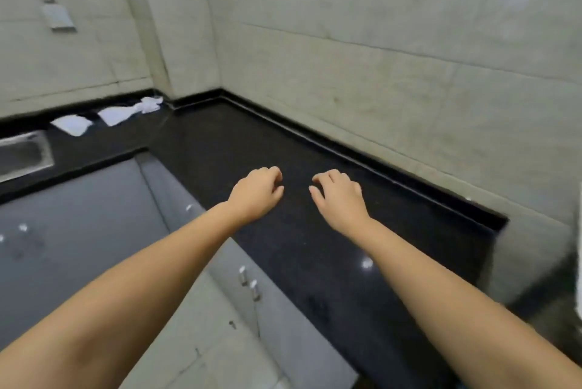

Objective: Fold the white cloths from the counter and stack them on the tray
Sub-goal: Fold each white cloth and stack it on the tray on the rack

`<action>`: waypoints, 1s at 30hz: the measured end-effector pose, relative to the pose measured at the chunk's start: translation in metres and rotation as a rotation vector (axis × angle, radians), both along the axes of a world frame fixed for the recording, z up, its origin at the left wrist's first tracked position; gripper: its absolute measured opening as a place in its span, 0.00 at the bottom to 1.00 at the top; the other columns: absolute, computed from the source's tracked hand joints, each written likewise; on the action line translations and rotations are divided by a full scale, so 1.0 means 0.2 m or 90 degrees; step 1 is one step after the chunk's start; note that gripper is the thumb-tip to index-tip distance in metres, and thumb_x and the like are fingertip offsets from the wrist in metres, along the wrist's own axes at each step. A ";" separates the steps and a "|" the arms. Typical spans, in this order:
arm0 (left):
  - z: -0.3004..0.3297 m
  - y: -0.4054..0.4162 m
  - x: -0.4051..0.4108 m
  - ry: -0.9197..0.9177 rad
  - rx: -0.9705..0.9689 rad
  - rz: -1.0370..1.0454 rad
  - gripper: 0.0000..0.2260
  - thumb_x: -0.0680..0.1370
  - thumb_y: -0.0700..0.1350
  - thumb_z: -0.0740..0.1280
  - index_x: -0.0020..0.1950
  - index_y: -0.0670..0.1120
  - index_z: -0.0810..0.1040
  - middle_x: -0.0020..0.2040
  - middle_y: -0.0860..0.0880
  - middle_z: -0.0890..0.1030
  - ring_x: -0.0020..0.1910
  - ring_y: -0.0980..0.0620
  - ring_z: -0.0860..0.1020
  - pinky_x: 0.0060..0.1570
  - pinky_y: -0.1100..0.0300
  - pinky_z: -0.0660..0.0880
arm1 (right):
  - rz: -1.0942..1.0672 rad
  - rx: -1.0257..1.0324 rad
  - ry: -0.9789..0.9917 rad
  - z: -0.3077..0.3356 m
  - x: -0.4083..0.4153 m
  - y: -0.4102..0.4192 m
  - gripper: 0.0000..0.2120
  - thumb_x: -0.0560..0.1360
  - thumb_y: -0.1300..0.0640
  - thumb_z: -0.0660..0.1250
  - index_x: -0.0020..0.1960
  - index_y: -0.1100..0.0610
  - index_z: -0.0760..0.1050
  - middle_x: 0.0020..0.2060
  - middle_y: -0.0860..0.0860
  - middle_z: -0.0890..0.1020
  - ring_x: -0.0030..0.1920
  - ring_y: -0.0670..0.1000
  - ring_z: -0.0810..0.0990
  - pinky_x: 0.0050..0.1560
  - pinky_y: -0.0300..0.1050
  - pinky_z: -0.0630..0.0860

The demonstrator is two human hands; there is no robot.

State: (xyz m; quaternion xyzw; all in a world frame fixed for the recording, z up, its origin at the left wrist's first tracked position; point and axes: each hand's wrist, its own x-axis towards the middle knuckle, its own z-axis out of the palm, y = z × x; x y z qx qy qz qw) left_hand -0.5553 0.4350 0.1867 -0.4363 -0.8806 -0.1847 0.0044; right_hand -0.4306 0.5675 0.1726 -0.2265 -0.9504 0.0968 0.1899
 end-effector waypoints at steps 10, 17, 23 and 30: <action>-0.34 -0.91 -0.76 -0.019 -0.159 0.247 0.16 0.80 0.49 0.58 0.66 0.46 0.69 0.64 0.43 0.72 0.64 0.42 0.69 0.59 0.50 0.68 | 0.171 0.031 -0.193 -0.38 -0.96 -0.67 0.19 0.81 0.47 0.52 0.69 0.53 0.65 0.66 0.51 0.70 0.65 0.54 0.69 0.64 0.52 0.63; -0.43 -0.92 -1.26 -0.044 -0.163 0.271 0.16 0.80 0.49 0.57 0.67 0.46 0.68 0.64 0.44 0.71 0.65 0.43 0.68 0.60 0.49 0.67 | 0.211 0.025 -0.228 -0.48 -1.53 -0.67 0.20 0.81 0.47 0.53 0.69 0.53 0.65 0.66 0.51 0.70 0.65 0.53 0.69 0.66 0.53 0.64; -0.39 -0.76 -1.84 -0.058 -0.143 0.292 0.16 0.80 0.49 0.57 0.67 0.46 0.68 0.64 0.44 0.71 0.64 0.43 0.69 0.60 0.49 0.67 | 0.251 0.050 -0.212 -0.41 -2.18 -0.55 0.20 0.81 0.47 0.53 0.70 0.52 0.64 0.67 0.51 0.69 0.67 0.54 0.68 0.66 0.53 0.63; -0.43 -0.79 -2.45 -0.096 -0.133 0.316 0.16 0.81 0.49 0.57 0.67 0.46 0.68 0.64 0.45 0.71 0.65 0.44 0.68 0.61 0.50 0.67 | 0.254 0.041 -0.262 -0.46 -2.85 -0.50 0.20 0.81 0.47 0.52 0.70 0.52 0.64 0.67 0.52 0.69 0.66 0.54 0.68 0.66 0.53 0.63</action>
